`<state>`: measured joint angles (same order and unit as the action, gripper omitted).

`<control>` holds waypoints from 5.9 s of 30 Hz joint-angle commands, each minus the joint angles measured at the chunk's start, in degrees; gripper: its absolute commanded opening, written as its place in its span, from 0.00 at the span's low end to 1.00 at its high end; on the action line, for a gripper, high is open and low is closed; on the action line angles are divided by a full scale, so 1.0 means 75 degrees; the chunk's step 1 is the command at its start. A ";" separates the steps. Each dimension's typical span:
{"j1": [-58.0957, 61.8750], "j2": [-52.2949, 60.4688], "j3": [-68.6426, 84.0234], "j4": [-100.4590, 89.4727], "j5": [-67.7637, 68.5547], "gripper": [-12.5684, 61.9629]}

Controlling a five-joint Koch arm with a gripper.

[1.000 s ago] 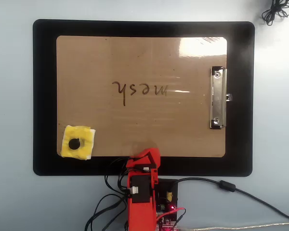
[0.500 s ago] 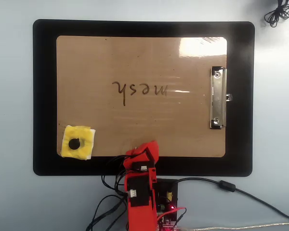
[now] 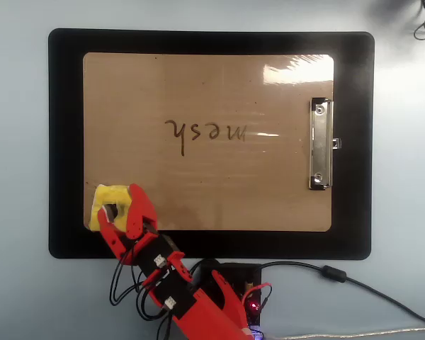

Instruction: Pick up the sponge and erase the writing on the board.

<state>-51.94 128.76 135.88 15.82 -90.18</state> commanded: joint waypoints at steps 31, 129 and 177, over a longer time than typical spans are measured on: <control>-0.1230 -0.4523 0.1723 -0.7289 -0.0023 0.61; 0.8684 -0.7395 -0.2145 -0.4605 0.2496 0.06; 0.8496 -0.6844 -0.1160 -0.4758 0.1523 0.06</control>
<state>11.60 72.33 121.82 -19.95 -76.29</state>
